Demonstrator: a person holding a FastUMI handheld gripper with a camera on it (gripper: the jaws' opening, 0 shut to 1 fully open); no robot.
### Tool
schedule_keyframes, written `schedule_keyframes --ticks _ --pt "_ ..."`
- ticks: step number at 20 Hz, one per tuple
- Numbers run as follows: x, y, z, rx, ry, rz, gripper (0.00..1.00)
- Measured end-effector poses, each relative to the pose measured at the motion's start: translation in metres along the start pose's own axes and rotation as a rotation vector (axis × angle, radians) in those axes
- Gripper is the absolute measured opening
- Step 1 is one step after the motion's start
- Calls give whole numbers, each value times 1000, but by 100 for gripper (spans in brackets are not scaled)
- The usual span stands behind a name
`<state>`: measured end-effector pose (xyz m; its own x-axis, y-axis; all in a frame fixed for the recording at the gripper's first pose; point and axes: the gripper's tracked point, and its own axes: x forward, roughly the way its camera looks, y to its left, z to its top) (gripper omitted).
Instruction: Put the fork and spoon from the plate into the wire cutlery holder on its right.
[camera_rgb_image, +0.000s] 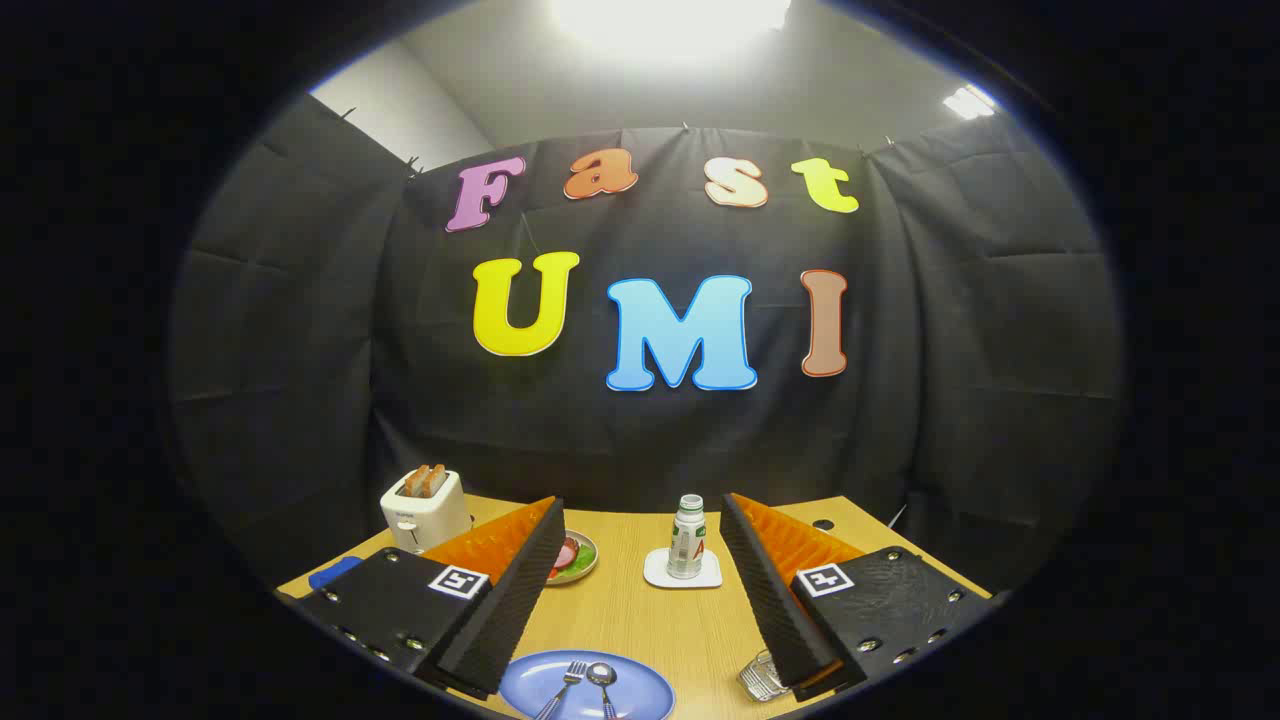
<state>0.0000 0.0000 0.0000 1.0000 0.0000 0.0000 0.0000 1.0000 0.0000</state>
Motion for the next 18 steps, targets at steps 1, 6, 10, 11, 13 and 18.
schedule_keyframes --ticks 1,6,10,11,13,18 --pt "0 -1 3 -12 -11 -2 96" --pt "1 3 -3 9 8 4 96" --pt "-1 0 1 0 -3 -12 96" --pt "-3 -1 2 2 -11 -19 96" --pt "-1 -1 8 16 -33 -20 96" --pt "1 3 0 9 -4 -5 96"
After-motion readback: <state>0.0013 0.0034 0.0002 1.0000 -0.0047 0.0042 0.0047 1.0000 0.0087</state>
